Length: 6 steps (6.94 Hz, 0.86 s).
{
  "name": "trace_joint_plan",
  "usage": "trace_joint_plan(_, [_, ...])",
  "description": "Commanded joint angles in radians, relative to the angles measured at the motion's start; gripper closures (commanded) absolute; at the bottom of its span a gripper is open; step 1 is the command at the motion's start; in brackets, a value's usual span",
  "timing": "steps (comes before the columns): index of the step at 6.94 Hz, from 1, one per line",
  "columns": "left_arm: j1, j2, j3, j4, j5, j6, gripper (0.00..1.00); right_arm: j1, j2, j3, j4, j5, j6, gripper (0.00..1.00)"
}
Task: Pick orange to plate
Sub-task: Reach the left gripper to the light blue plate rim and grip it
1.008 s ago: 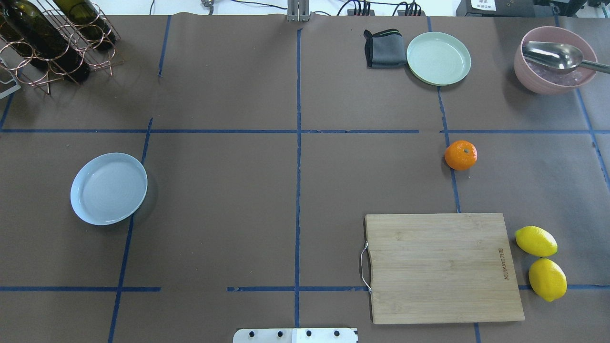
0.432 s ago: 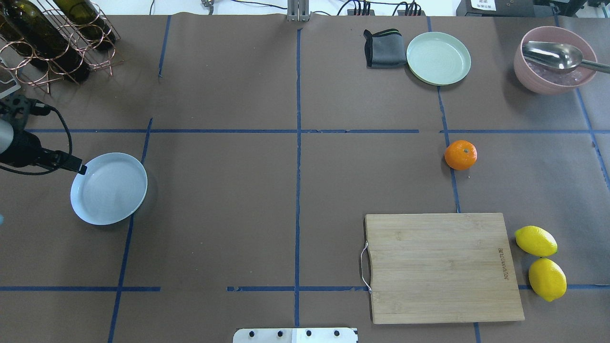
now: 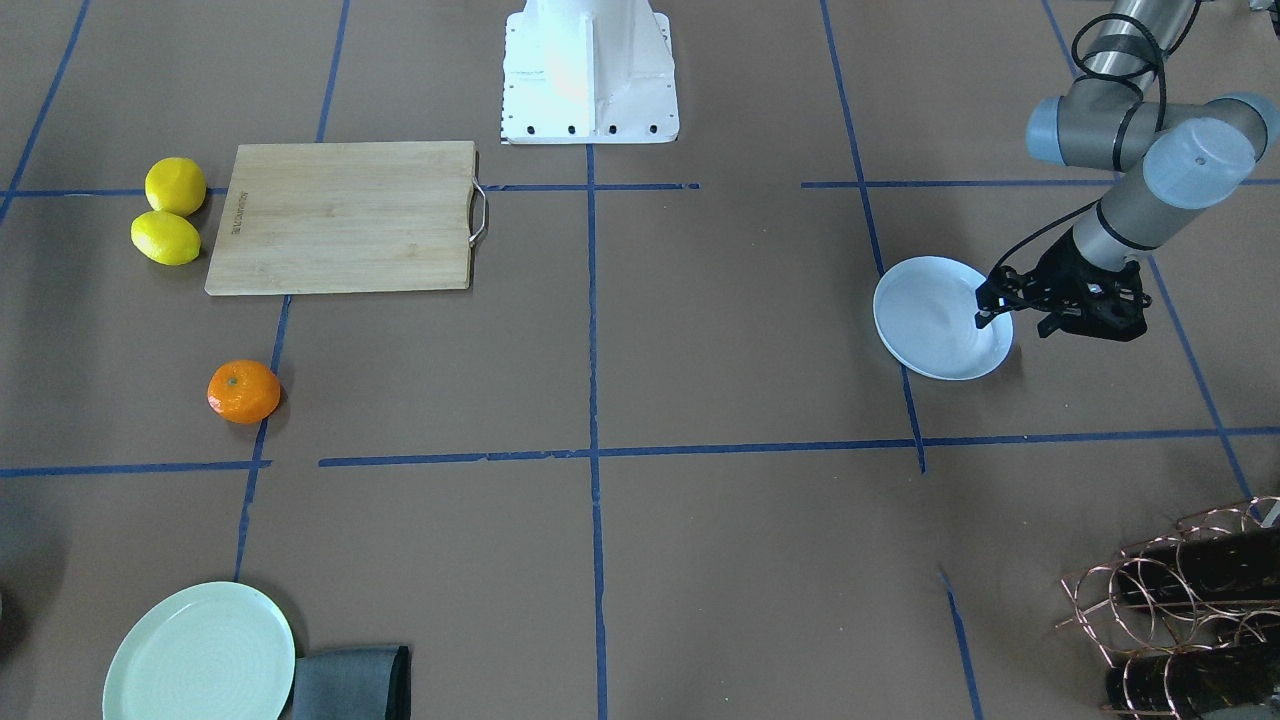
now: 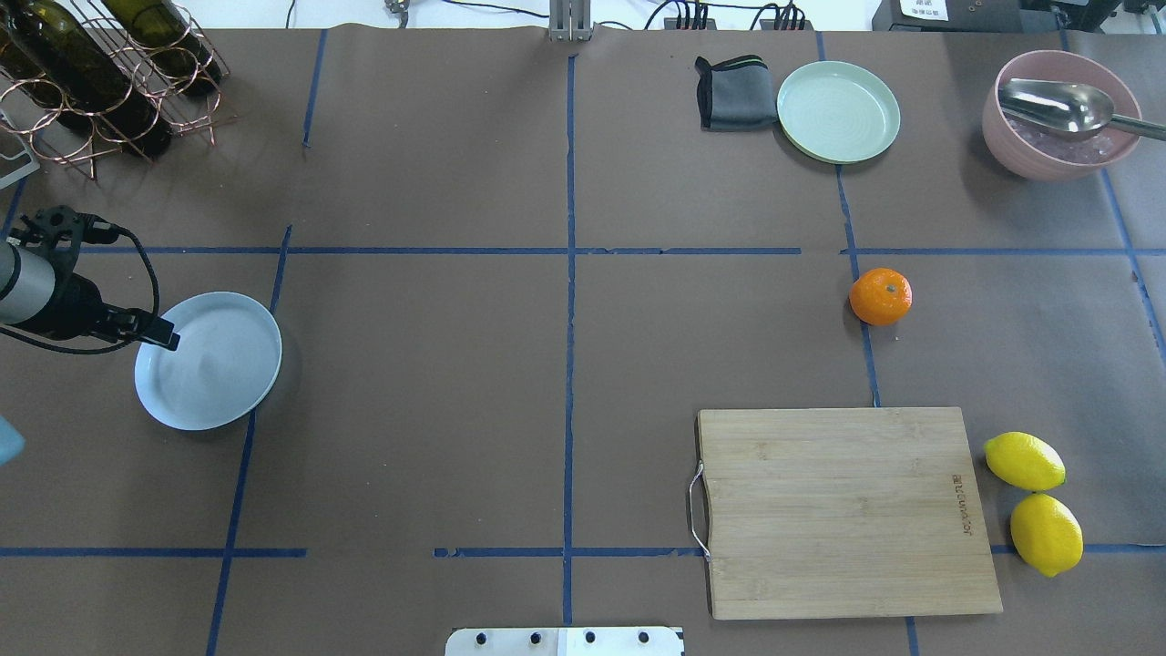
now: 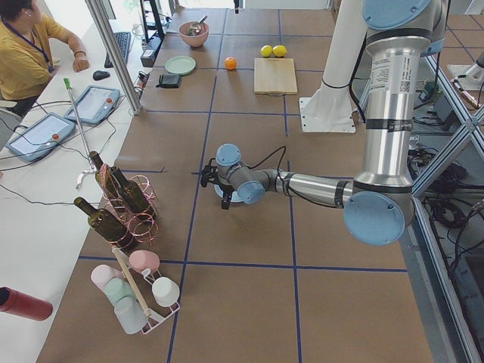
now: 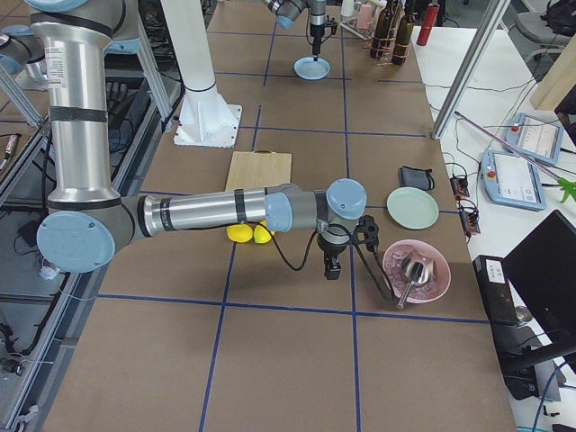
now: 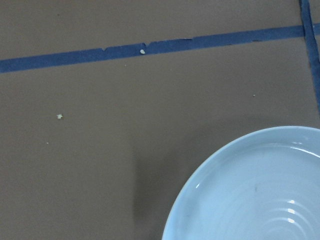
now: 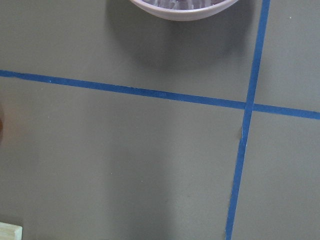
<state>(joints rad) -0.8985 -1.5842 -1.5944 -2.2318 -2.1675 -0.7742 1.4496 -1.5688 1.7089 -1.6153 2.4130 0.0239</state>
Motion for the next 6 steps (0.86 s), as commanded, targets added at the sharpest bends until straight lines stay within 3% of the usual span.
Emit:
trace_joint_plan(1, [0.003, 0.001, 0.011, 0.000, 0.001, -0.004, 0.43, 0.000, 0.001, 0.001, 0.000, 0.000, 0.001, 0.00])
trace_joint_plan(5, [0.009, 0.000, 0.019, -0.002, -0.005, 0.000, 0.43, 0.000, 0.001, 0.005, 0.000, 0.000, 0.002, 0.00])
trace_joint_plan(6, [0.009, 0.000, 0.018, 0.000, -0.006, 0.000, 0.72, 0.000, 0.000, 0.006, 0.000, 0.000, 0.002, 0.00])
